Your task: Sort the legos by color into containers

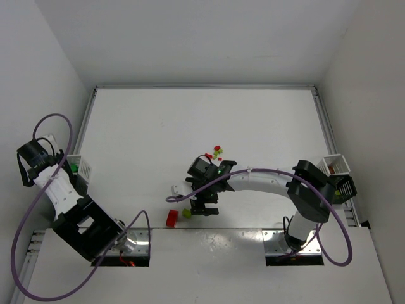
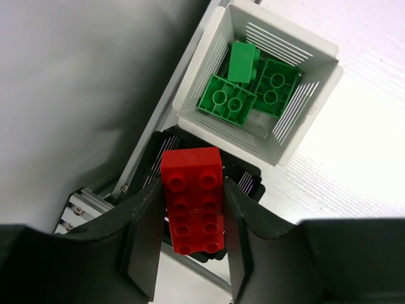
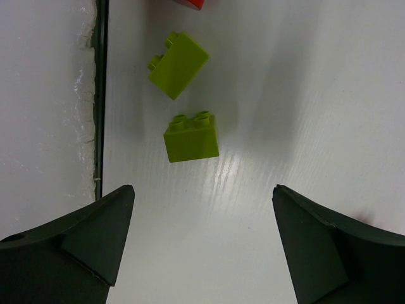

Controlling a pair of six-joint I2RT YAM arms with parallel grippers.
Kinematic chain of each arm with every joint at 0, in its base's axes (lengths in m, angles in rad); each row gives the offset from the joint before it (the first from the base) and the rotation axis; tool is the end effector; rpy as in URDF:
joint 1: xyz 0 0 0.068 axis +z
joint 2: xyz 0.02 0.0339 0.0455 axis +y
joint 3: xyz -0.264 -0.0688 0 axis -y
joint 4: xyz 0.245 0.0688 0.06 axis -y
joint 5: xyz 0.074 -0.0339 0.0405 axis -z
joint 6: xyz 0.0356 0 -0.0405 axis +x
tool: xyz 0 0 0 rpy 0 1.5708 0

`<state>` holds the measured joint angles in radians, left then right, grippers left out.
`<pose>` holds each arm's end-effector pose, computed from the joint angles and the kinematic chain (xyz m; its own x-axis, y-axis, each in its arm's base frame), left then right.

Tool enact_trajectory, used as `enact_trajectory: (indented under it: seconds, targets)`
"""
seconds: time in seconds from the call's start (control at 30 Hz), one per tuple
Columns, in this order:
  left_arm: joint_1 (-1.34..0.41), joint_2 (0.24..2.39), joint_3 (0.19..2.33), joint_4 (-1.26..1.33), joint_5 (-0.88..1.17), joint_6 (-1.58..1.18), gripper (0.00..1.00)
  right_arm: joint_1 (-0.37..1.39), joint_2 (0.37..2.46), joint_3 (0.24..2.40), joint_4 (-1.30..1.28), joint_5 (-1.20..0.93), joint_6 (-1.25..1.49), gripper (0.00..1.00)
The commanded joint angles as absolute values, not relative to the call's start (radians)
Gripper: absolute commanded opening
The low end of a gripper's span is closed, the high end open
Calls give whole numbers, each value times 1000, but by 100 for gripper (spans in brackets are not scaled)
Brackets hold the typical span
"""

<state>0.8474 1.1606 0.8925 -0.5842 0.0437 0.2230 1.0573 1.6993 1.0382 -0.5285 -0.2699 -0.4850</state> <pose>0.1594 0.1781 0.2661 -0.6474 -0.3993 -0.6492 -0.6015 0.7907 0.1135 0.1511 0.2872 0.1717 0.0107 -0.8957 -0.4445 -0.9984 -0.0345 0.0455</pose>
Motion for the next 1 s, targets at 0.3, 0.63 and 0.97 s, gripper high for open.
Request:
enact_trajectory:
  seconds: [0.3,0.63,0.97]
  targets:
    - [859,1141,911,-555,37,210,59,1065,1706,1077,-522,-279,-482,91]
    - [859,1104,1103,-702,218,201,59,1065,1724,1077,-509,-288,-472,91]
    - [859,1141,1152,-796,364,199,59,1065,1744,1068,-413,-327,-453,92]
